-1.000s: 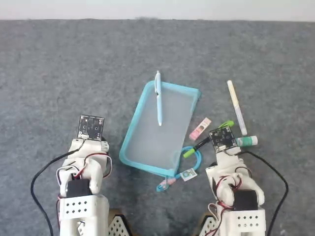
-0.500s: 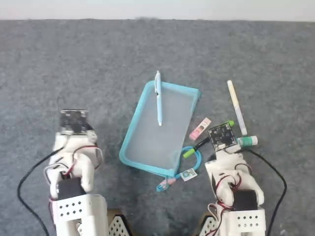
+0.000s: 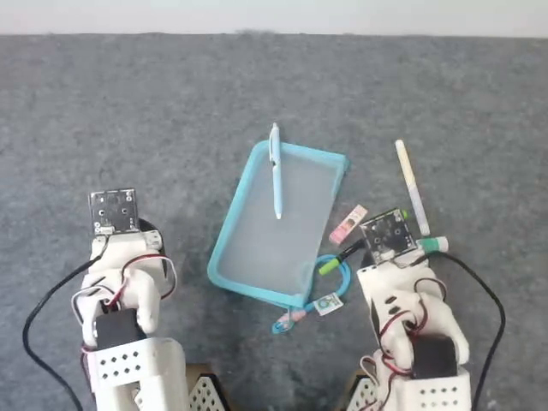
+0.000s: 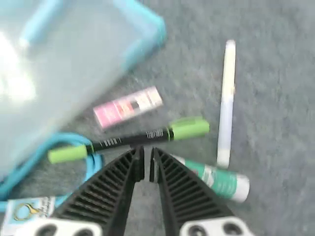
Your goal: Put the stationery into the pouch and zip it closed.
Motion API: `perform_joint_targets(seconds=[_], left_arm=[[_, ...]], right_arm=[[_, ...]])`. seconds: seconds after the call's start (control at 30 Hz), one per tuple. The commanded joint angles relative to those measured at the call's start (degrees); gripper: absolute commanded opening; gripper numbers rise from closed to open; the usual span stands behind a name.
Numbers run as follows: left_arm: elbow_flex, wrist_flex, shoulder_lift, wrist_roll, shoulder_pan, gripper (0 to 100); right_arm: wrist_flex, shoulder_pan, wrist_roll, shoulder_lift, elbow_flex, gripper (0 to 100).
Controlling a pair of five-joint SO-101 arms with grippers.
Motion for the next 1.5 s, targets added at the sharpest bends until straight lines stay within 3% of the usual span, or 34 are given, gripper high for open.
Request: perform_joint_targets(seconds=[0.0,0.1,0.37,0.57,0.73,1.07,1.47], left_arm=[[1.27,-2.64,0.62,0.18,0.44,5],[2.33,-5.01,0.62,0.00,-1.76,5],[2.33,-11.69,0.62,0.44,-16.53,5],[2.42,-12.66,0.62,2.02,-17.32,5],[2.42,-12.66,0.62,2.02,-17.23,5],[2.51,-12.66,0.62,2.02,-16.97,5],[2.68,-12.57,0.88,2.02,-15.56,5]], right_arm=[[-0.22,-4.53,0.44,9.71,-8.79,2.9],[-0.22,-7.08,0.35,21.76,-17.05,2.9],[-0.22,-15.25,-3.96,51.47,-33.41,3.5],[-1.54,-27.30,-5.36,64.40,-35.16,3.5],[-2.15,-31.60,-8.09,71.08,-35.60,6.5],[-2.42,-39.16,-8.18,74.51,-35.25,23.0],[-0.13,-41.10,-1.85,54.90,-26.20,23.7]])
